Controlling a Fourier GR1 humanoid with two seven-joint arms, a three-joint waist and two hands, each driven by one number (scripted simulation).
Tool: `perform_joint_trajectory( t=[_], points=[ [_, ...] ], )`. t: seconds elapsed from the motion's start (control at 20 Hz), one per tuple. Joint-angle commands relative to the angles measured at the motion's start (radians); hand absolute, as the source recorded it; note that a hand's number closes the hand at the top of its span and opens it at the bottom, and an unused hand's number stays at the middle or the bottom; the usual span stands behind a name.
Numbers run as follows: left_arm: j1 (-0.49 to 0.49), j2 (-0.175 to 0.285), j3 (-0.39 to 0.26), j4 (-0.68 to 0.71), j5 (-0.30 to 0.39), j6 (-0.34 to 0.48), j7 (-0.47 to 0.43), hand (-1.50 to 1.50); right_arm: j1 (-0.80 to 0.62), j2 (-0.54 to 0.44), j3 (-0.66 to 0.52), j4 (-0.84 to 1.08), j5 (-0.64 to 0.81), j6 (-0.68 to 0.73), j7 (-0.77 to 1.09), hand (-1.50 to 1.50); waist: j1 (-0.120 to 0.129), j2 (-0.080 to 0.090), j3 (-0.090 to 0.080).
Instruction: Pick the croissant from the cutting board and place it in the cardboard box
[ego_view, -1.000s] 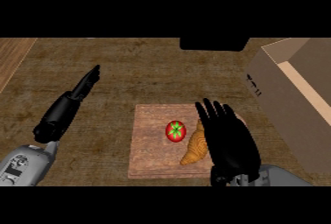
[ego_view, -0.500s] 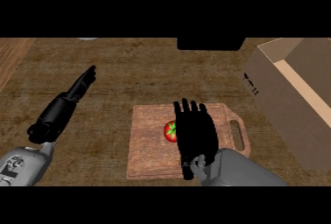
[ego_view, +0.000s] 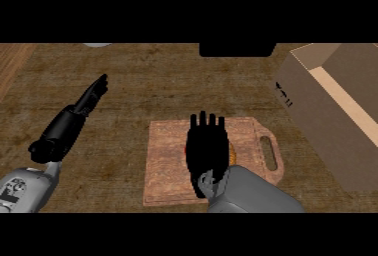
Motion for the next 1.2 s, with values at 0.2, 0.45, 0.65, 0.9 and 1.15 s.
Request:
perform_joint_trajectory(
  t=[0.2,0.45,0.65,0.9,1.15],
  points=[
    [0.033,0.017,0.038,-0.029,0.024,-0.032,-0.006,0.00,0.012,0.076,-0.035,0.098,0.067,0.122,0.225,-1.50,0.005,0.000,0.001],
    [0.023,0.009,0.039,-0.017,0.004,-0.033,0.006,0.00,0.025,0.063,-0.072,0.108,0.113,0.141,0.185,-1.50,-0.002,0.002,0.002],
    [0.014,-0.027,0.031,-0.017,-0.016,-0.025,0.017,0.00,0.102,0.077,0.001,0.081,0.135,0.055,0.186,-1.50,0.000,0.003,0.002],
    [0.018,-0.007,0.063,-0.005,-0.019,-0.061,-0.008,0.00,0.082,0.077,-0.031,0.118,0.116,0.067,0.167,-1.50,0.007,0.005,0.002],
    [0.012,-0.059,0.040,0.018,-0.056,-0.027,-0.010,0.00,0.118,0.065,-0.098,0.174,0.202,0.086,0.096,-1.50,-0.007,0.006,0.002]
  ],
)
